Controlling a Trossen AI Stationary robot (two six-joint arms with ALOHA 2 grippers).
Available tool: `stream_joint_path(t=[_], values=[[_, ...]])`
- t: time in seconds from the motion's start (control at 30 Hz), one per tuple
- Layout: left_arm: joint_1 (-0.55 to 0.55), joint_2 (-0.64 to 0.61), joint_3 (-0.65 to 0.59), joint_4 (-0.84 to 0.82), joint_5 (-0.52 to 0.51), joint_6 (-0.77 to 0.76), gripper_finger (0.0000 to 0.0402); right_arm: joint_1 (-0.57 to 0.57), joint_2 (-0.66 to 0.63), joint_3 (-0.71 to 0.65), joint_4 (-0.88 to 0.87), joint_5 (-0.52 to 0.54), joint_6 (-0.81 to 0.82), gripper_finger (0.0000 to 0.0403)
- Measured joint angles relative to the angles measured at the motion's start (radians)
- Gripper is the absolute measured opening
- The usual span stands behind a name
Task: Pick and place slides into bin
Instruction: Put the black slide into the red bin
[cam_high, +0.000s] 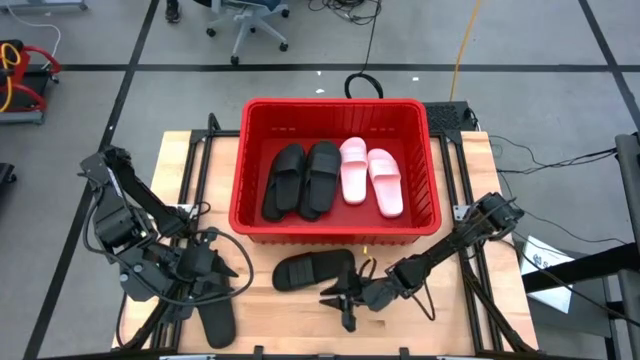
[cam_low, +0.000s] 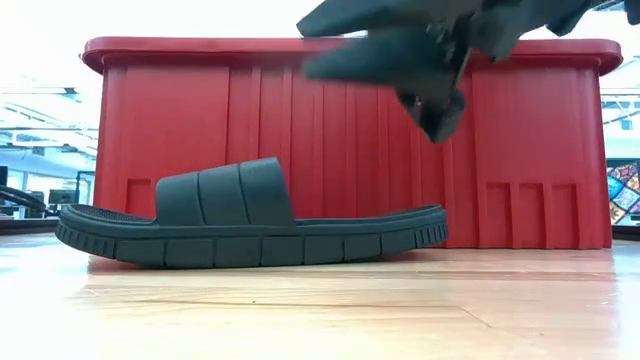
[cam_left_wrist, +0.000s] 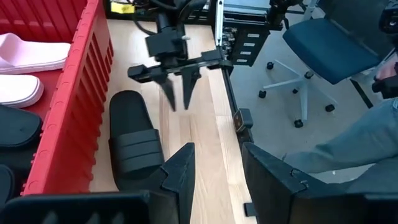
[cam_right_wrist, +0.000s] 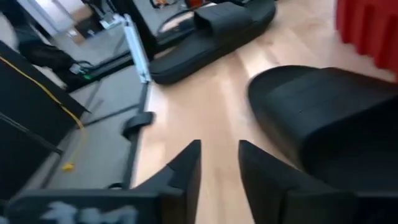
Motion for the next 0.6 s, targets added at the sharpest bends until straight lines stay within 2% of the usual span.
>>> stream_joint_path(t=[0.1, 0.23, 0.6], values=[[0.0, 0.0, 0.0, 0.0, 0.0, 0.0, 0.0129, -0.022, 0.0, 0.0, -0.02, 0.001, -0.04, 0.0127], [0.0, 0.0, 0.0, 0.0, 0.0, 0.0, 0.0129, -0.046, 0.0, 0.0, -0.023, -0.002, -0.04, 0.0147], [0.0, 0.0, 0.0, 0.005, 0.0, -0.003, 0.0129, -0.06, 0.066, 0.0, -0.021, -0.003, -0.03, 0.0143]])
